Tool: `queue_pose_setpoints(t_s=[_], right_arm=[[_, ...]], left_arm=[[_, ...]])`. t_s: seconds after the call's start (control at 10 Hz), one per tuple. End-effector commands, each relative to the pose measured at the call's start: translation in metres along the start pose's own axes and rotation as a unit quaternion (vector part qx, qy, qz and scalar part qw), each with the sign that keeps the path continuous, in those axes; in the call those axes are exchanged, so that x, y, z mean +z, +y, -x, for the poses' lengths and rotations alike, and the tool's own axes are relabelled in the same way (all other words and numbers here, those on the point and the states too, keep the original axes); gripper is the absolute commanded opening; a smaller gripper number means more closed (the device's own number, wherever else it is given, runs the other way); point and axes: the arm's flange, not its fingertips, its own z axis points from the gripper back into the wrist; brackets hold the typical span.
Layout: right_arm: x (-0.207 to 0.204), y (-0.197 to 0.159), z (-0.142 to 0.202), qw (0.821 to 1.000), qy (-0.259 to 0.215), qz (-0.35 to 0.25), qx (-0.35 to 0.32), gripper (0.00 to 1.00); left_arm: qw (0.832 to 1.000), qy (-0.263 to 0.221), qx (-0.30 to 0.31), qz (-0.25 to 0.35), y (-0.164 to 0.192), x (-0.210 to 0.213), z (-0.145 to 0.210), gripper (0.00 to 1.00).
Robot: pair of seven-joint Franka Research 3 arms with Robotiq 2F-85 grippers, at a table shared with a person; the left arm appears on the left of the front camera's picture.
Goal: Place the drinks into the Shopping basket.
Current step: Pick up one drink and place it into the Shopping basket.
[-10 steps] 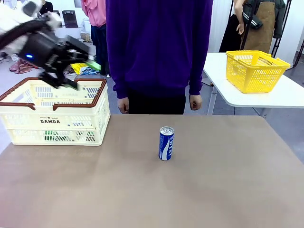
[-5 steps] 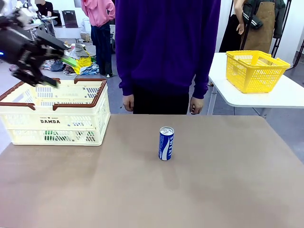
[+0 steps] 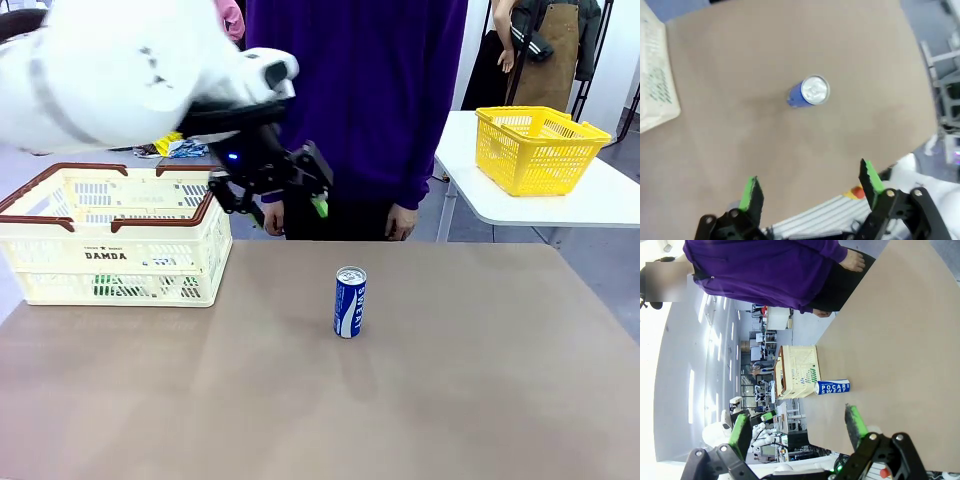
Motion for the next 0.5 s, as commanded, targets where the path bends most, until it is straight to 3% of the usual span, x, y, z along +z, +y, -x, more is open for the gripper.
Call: queue_pose_setpoints(t_s=[0.0, 0.1, 0.4], right_arm=[[0.0, 0.002, -0.002, 1.0, -0.004, -0.012, 0.006, 1.0], [0.0, 0.002, -0.002, 1.0, -0.004, -0.012, 0.006, 1.0], [0.0, 0.002, -0.002, 1.0, -0.004, -0.012, 0.006, 1.0]], left_arm=[[0.998, 0.054, -0.029, -0.019, -0.014, -0.008, -0.016, 1.0], [1.0, 0.0, 0.0, 0.0, 0.0, 0.0, 0.0, 1.0], [1.0, 0.02, -0.016, -0.009, -0.01, -0.012, -0.009, 1.0]])
